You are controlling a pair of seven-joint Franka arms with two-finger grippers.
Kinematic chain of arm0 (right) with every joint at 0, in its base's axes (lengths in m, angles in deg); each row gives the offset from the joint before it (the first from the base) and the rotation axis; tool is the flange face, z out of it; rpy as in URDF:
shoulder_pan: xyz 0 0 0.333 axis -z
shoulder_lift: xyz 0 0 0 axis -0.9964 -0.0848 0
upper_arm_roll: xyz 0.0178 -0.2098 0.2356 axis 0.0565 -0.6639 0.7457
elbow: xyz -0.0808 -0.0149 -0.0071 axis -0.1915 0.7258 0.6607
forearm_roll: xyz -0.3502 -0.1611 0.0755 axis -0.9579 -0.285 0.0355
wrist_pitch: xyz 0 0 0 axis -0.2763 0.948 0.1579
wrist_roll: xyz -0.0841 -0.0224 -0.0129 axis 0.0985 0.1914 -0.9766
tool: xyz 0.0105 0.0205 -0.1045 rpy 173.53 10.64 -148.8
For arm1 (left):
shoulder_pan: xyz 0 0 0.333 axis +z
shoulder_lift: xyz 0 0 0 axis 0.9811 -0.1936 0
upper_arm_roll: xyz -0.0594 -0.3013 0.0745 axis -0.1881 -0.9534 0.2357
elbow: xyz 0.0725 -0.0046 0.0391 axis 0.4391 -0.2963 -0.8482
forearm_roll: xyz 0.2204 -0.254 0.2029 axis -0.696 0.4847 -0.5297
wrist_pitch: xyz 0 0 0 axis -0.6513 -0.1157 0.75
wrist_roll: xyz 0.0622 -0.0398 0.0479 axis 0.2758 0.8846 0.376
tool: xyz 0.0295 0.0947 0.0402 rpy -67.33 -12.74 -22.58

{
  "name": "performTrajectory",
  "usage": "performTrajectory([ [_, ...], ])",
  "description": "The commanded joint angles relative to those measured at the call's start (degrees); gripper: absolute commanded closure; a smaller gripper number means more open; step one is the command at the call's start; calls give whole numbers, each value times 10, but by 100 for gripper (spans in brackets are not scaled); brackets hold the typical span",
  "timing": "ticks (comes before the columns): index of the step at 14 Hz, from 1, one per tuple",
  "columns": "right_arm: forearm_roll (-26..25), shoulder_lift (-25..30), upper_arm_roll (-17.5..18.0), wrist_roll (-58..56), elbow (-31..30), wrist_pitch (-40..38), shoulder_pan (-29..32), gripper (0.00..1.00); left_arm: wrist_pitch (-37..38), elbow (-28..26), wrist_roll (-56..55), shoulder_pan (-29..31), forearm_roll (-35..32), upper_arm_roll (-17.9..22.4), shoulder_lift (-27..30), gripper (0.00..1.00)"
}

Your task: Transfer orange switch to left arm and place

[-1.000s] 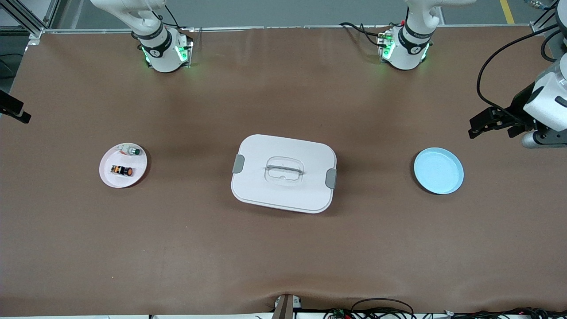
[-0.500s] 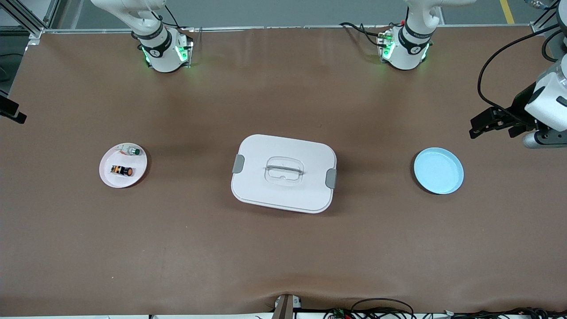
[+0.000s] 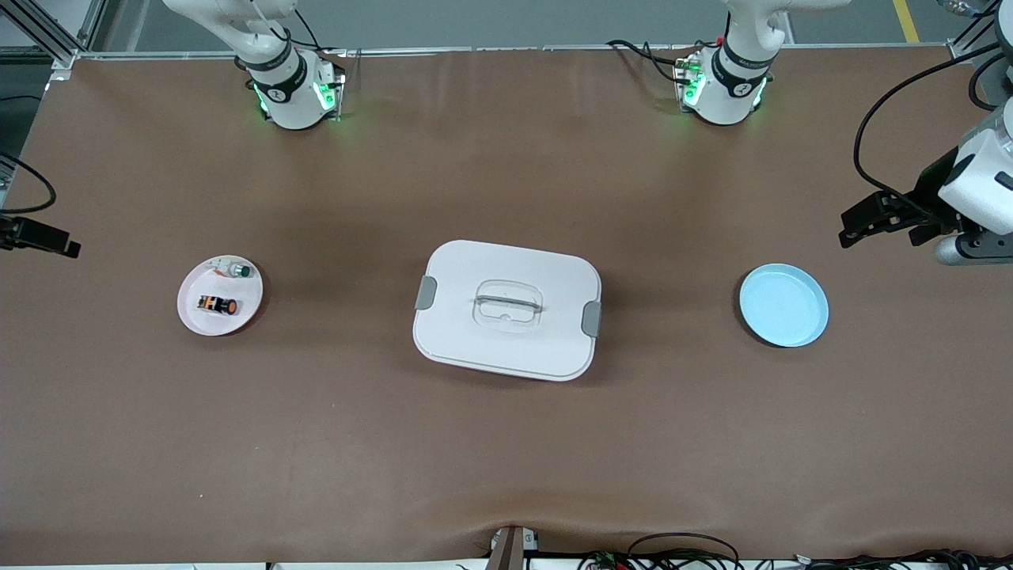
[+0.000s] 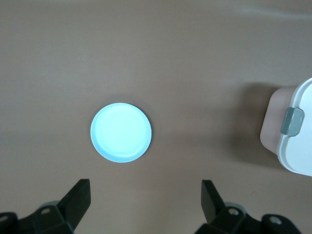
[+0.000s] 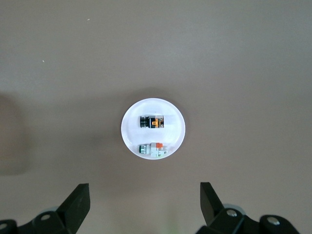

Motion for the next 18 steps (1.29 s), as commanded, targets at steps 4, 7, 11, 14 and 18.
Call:
performTrajectory([
  [4,9,-21,6,2,-23,34,33,0,10,12,7,2,-3,0,-4,0],
  [7,20,-19,6,9,-80,98,33,0,10,12,7,2,-3,0,-5,0],
  [11,42,-19,6,9,-178,221,34,0,10,13,7,1,-3,0,-4,0],
  [14,38,-34,6,8,-195,260,16,0,10,13,7,0,-3,0,-4,0],
  [18,28,-35,6,3,-295,397,0,0,10,13,6,-1,-3,0,-4,0],
])
